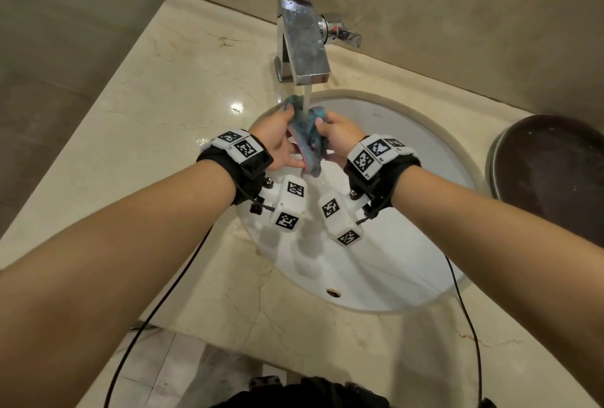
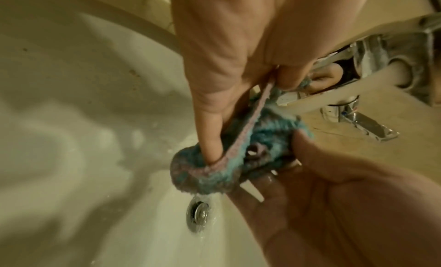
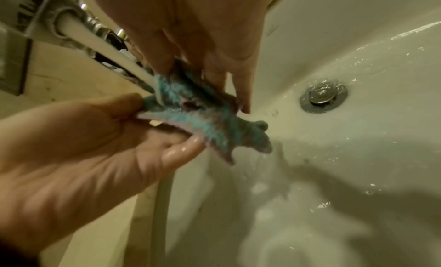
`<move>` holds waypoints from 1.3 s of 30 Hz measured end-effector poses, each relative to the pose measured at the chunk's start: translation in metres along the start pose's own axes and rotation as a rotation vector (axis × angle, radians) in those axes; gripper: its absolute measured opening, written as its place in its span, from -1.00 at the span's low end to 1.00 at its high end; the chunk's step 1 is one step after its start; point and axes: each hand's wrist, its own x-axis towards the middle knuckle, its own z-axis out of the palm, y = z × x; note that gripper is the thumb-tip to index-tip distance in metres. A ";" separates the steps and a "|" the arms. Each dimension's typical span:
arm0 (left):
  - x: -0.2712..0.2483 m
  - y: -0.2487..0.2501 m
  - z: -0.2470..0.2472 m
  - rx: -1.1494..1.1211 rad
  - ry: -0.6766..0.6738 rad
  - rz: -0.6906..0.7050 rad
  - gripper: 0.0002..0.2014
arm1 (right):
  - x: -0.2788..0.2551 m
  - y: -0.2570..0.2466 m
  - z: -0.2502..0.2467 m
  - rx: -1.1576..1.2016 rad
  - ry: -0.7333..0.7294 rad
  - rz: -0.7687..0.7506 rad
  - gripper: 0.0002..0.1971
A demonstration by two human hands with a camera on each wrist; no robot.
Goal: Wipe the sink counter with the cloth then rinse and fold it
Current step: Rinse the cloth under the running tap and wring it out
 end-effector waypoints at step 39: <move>-0.005 -0.012 0.014 -0.012 -0.033 0.090 -0.60 | 0.006 -0.011 -0.004 0.079 0.024 0.134 -0.60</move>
